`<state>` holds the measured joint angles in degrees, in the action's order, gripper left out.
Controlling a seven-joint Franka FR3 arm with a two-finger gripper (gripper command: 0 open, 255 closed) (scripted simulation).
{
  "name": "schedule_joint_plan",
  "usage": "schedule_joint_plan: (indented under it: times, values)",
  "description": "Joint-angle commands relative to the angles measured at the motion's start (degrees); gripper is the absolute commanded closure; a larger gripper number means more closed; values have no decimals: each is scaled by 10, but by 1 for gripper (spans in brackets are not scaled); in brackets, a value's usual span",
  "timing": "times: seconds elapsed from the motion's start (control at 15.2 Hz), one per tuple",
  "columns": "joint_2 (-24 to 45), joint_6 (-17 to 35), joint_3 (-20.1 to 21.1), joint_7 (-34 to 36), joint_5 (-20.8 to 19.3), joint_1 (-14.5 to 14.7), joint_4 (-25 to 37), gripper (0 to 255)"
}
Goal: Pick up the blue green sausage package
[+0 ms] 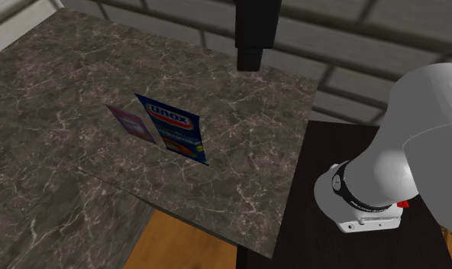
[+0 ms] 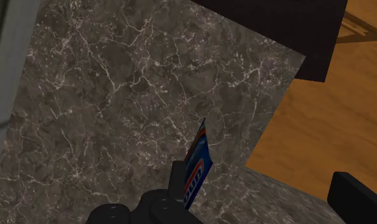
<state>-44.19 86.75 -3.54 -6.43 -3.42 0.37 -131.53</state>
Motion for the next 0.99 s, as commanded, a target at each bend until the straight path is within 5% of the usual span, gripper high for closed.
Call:
schedule_joint_plan:
  times: [0.0,0.92]
  values:
    - [0,0,0,0,0,0,0,0]
    - [216,236,12,174,38,-45,-67,0]
